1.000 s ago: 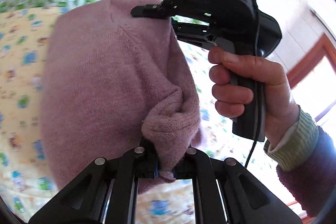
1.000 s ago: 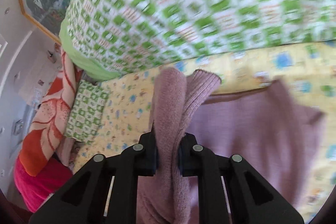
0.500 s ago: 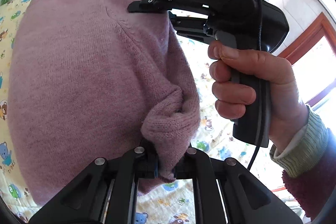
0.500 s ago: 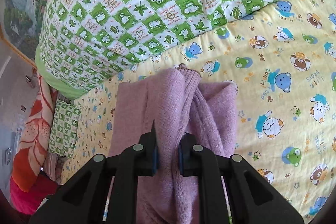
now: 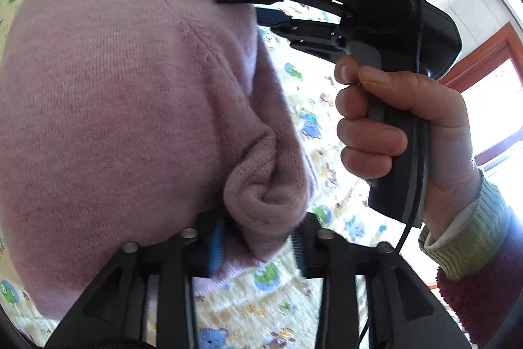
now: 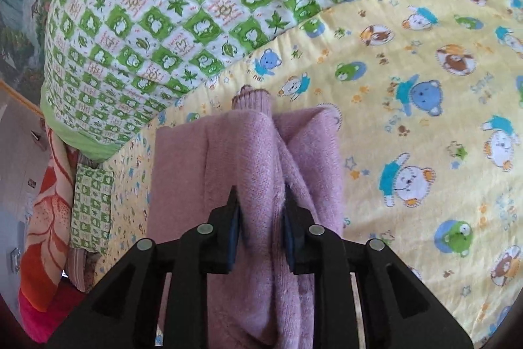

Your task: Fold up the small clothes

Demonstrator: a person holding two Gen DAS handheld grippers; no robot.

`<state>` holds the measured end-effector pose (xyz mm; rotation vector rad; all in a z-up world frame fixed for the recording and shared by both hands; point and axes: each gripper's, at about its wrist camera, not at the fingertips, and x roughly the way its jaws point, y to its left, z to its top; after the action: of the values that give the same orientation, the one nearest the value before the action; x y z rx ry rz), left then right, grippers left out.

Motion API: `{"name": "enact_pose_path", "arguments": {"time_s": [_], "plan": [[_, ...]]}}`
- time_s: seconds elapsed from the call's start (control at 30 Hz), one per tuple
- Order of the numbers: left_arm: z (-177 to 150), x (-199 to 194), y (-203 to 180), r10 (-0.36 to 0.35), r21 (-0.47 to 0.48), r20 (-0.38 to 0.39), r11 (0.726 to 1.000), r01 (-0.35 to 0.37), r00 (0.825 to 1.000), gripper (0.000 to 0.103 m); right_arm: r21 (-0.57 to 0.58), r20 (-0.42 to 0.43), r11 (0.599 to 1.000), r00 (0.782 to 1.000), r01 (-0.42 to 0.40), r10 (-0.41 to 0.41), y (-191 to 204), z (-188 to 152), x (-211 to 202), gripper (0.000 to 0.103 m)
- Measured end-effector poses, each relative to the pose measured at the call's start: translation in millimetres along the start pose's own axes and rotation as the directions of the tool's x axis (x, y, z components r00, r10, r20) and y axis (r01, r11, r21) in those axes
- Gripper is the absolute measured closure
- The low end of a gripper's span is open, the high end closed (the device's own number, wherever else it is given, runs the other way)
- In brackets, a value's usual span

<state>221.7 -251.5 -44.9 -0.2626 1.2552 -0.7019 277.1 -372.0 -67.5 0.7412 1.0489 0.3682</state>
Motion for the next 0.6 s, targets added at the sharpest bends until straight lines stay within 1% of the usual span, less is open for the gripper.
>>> {"name": "enact_pose_path", "arguments": {"time_s": [0.03,0.1,0.23,0.33,0.37,0.4,0.43,0.47,0.53,0.57,0.6], "plan": [[-1,-3,-2,-0.006,0.004,0.0,1.0,0.006,1.0,0.05,0.002,0.007,1.0,1.0,0.006,-0.006,0,0,-4,0.078],[-2,-7,-6,-0.009,0.014,0.001,1.0,0.009,1.0,0.039,0.015,0.03,1.0,0.999,0.015,-0.016,0,-3,-17,0.077],[-11,-25,-11,-0.027,0.038,0.001,0.999,0.027,1.0,0.035,0.031,0.07,0.999,0.997,0.019,-0.021,1,-14,-42,0.077],[-22,-40,-7,-0.029,0.029,0.005,0.999,0.029,1.0,0.033,0.037,0.086,0.999,0.996,-0.003,-0.001,6,-26,-58,0.075],[-24,-47,-2,-0.026,0.019,0.011,0.999,0.026,1.0,0.032,0.035,0.087,0.999,0.996,-0.01,0.007,9,-31,-62,0.072],[-28,-54,3,-0.022,0.008,0.019,1.0,0.022,1.0,0.03,0.032,0.084,0.999,0.996,-0.016,0.013,12,-37,-65,0.067],[-31,-62,9,-0.013,-0.014,0.032,1.0,0.014,0.999,0.027,0.029,0.08,0.999,0.997,-0.019,0.017,15,-42,-67,0.063],[-33,-70,19,-0.004,-0.035,0.046,0.999,0.005,0.999,0.026,0.024,0.071,0.999,0.997,-0.021,0.019,17,-48,-67,0.058],[-32,-86,38,0.024,-0.094,0.082,0.995,-0.016,0.996,0.024,0.006,0.053,1.0,0.999,-0.011,0.011,23,-60,-64,0.056],[-29,-93,43,0.038,-0.123,0.098,0.992,-0.026,0.994,0.023,0.001,0.041,1.0,0.999,-0.003,0.003,24,-65,-62,0.056],[-25,-102,55,0.056,-0.158,0.118,0.987,-0.037,0.991,0.023,0.001,0.026,1.0,1.0,0.001,-0.001,25,-69,-57,0.056]]}}
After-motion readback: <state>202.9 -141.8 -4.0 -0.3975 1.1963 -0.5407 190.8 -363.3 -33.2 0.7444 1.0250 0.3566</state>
